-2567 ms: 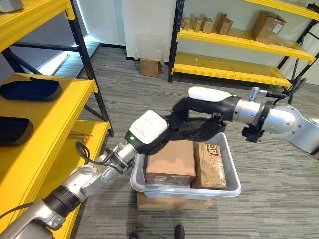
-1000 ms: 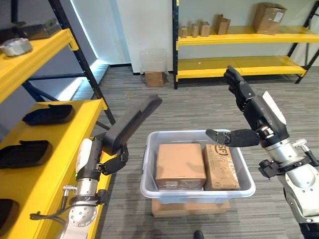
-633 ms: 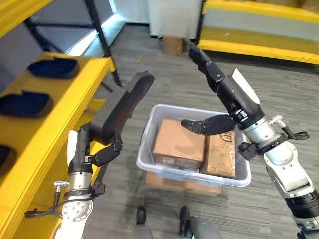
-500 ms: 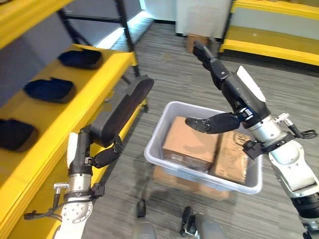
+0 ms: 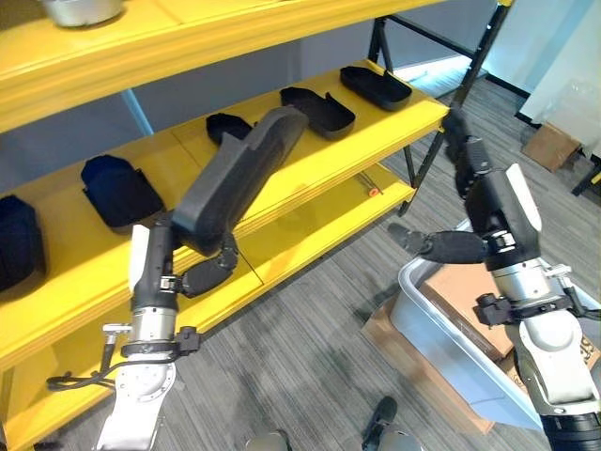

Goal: Move parts from the plastic box to the shelf.

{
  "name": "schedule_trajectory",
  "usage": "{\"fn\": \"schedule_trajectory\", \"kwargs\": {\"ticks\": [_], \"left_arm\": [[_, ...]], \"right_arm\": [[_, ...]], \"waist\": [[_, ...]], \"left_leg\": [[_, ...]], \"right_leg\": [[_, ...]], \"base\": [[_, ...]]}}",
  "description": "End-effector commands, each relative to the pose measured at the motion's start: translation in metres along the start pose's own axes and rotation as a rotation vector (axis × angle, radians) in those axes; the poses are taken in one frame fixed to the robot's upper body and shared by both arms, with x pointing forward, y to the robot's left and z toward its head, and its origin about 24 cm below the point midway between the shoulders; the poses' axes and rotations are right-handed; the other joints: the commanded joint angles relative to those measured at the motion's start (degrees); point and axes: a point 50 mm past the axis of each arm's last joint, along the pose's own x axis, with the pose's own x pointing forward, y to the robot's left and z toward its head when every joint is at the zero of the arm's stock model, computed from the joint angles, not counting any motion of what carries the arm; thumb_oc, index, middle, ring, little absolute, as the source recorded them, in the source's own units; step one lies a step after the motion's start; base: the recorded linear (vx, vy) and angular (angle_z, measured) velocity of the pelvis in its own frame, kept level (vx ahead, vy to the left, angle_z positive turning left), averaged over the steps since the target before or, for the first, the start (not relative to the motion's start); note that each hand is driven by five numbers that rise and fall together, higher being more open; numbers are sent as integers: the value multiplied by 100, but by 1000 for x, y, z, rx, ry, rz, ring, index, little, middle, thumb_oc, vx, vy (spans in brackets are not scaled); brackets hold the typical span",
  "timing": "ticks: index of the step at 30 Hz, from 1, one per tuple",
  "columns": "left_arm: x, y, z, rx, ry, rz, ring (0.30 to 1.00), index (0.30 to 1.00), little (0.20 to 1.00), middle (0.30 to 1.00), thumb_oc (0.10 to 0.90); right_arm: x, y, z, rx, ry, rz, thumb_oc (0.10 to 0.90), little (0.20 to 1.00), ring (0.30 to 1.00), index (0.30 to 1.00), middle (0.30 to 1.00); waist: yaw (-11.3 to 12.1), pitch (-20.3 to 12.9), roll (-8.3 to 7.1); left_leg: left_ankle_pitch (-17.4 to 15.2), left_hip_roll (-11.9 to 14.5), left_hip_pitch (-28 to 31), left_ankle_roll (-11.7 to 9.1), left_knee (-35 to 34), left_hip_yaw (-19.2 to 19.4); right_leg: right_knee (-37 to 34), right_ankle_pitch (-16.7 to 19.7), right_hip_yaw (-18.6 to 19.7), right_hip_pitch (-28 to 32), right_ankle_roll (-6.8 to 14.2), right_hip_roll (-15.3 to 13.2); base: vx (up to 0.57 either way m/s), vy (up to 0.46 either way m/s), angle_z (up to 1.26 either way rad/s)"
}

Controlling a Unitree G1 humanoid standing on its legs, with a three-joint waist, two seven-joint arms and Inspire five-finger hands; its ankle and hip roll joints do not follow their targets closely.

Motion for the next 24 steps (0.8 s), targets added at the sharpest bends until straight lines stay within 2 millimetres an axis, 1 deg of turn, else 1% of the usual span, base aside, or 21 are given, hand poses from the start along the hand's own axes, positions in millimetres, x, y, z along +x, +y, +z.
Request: {"fn": "schedule_trajectory", "kwargs": {"ticks": [1, 2, 3, 5, 6, 7, 9, 10, 11, 12, 13, 14, 15, 16, 17, 18, 19, 20, 21, 22, 24], "left_arm": [[16, 20, 60, 38, -353, 109, 300, 300, 300, 300, 400], [16, 22, 59, 58, -354, 114, 300, 300, 300, 300, 400], [16, 22, 59, 60, -355, 115, 300, 300, 300, 300, 400], [16, 24, 58, 69, -352, 115, 300, 300, 300, 300, 400], [16, 25, 58, 81, -353, 111, 300, 300, 300, 300, 400], [19, 27, 60, 103, -365, 106, 300, 300, 300, 300, 400], [21, 28, 62, 104, -379, 104, 300, 300, 300, 300, 400], [26, 25, 67, 92, -411, 93, 300, 300, 300, 300, 400], [27, 21, 66, 72, -407, 79, 300, 300, 300, 300, 400], [27, 21, 66, 71, -407, 79, 300, 300, 300, 300, 400], [27, 19, 63, 61, -393, 70, 300, 300, 300, 300, 400], [26, 18, 61, 64, -380, 61, 300, 300, 300, 300, 400], [26, 14, 57, 60, -355, 41, 300, 300, 300, 300, 400], [25, 9, 54, 54, -334, 24, 300, 300, 300, 300, 400], [25, 7, 52, 50, -327, 17, 300, 300, 300, 300, 400], [24, 3, 48, 50, -306, 13, 300, 300, 300, 300, 400], [24, 3, 48, 50, -306, 13, 300, 300, 300, 300, 400], [23, 3, 46, 57, -294, 18, 300, 300, 300, 300, 400], [23, 1, 44, 48, -283, 25, 300, 300, 300, 300, 400], [20, 1, 42, 46, -274, 25, 300, 300, 300, 300, 400], [18, 3, 42, 50, -278, 44, 300, 300, 300, 300, 400]], "right_arm": [[26, -19, 45, -68, -276, -50, 900, 1000, 1000, 1000, 1000], [28, -17, 47, -65, -287, -43, 900, 1000, 1000, 1000, 1000], [29, -17, 47, -64, -288, -44, 900, 1000, 1000, 1000, 1000], [30, -17, 47, -68, -290, -47, 900, 1000, 1000, 1000, 1000], [30, -18, 47, -70, -291, -55, 900, 1000, 1000, 1000, 1000], [32, -18, 48, -85, -300, -63, 900, 1000, 1000, 1000, 1000], [33, -18, 49, -101, -307, -66, 900, 1000, 1000, 1000, 1000], [30, -21, 48, -138, -294, -72, 900, 1000, 1000, 1000, 1000], [28, -23, 47, -136, -283, -72, 900, 1000, 1000, 1000, 1000], [27, -23, 47, -136, -282, -71, 900, 1000, 1000, 1000, 1000], [26, -24, 46, -139, -272, -71, 900, 1000, 1000, 1000, 1000], [23, -25, 43, -143, -257, -69, 900, 1000, 1000, 1000, 1000], [19, -27, 40, -137, -234, -68, 900, 1000, 1000, 1000, 1000], [15, -30, 37, -139, -210, -71, 900, 1000, 1000, 1000, 1000], [13, -31, 36, -142, -203, -70, 900, 1000, 1000, 1000, 1000], [10, -32, 34, -134, -192, -73, 900, 1000, 1000, 1000, 1000], [10, -32, 34, -134, -191, -73, 900, 1000, 1000, 1000, 1000], [11, -31, 33, -131, -189, -65, 900, 1000, 1000, 1000, 1000], [9, -31, 33, -130, -186, -68, 900, 1000, 1000, 1000, 1000], [10, -30, 33, -137, -184, -60, 900, 1000, 1000, 1000, 1000], [14, -28, 34, -136, -191, -45, 900, 1000, 1000, 1000, 1000]], "waist": [[-73, -259, 216], [-1, -236, 197], [-8, -233, 190], [68, -211, 163], [123, -204, 152], [248, -190, 165], [267, -190, 182], [144, -195, 222], [-27, -189, 250], [-5, -200, 254], [-101, -204, 269], [-198, -200, 292], [-351, -162, 320], [-499, -145, 288], [-565, -165, 256], [-636, -257, 171], [-638, -259, 172], [-621, -317, 134], [-593, -412, 117], [-607, -481, 144], [-589, -572, 182]], "left_leg": [[-85, 392, 83, 17, -422, -284], [-122, 340, 13, 41, -316, -325], [-138, 335, -6, 50, -284, -328], [-232, 229, -127, 98, -110, -390], [-284, 142, -194, 124, 6, -433], [-387, -32, -380, 212, 222, -554], [-432, -80, -466, 255, 330, -612], [-384, -268, -526, 339, 386, -736], [-344, -355, -480, 380, 312, -842], [-349, -348, -483, 378, 306, -823], [-305, -403, -417, 410, 221, -880], [-276, -465, -299, 450, 110, -962], [-248, -574, -75, 525, -113, -1112], [-154, -734, 132, 558, -379, -1280], [-115, -798, 227, 560, -510, -1372], [-8, -890, 309, 531, -720, -1496], [-1, -889, 316, 531, -733, -1500], [52, -897, 339, 485, -830, -1522], [112, -900, 343, 429, -886, -1595], [144, -868, 392, 400, -962, -1596], [187, -774, 466, 360, -1082, -1577]], "right_leg": [[72, -1182, -65, 594, 852, 160], [36, -1128, -54, 605, 884, 118], [29, -1116, -55, 606, 892, 112], [-40, -1042, -54, 634, 942, 28], [-84, -947, -71, 676, 992, -55], [-87, -734, -42, 717, 1105, -252], [20, -691, 13, 689, 1136, -345], [269, -624, 601, 523, 967, -357], [326, -605, 1115, 304, 918, -168], [359, -620, 1146, 265, 916, -164], [359, -695, 1356, 119, 865, -2], [488, -835, 1577, -43, 773, 262], [714, -1077, 1778, -333, 699, 721], [837, -1344, 1899, -497, 575, 1254], [841, -1426, 1966, -520, 546, 1506], [618, -1460, 2060, -391, 502, 1823], [606, -1455, 2057, -384, 502, 1823], [394, -1438, 2042, -288, 491, 1872], [114, -1467, 2131, -100, 475, 1874], [16, -1451, 2254, 36, 512, 1859], [-169, -1386, 2460, 177, 508, 1947]], "base": [[-37, 174, 6], [-28, 124, 3], [-28, 104, 12], [-21, 163, 21], [-26, 402, 22], [-19, 385, 16], [1, 292, 39], [81, 303, 64], [85, 292, 106], [109, 163, 131], [115, 150, 115], [229, 269, 49], [269, 278, 5], [259, 224, 37], [198, 100, 105], [110, 10, 108], [93, -35, 81], [96, -68, 25], [150, -94, 4], [154, -103, -5], [145, -123, 0]]}}
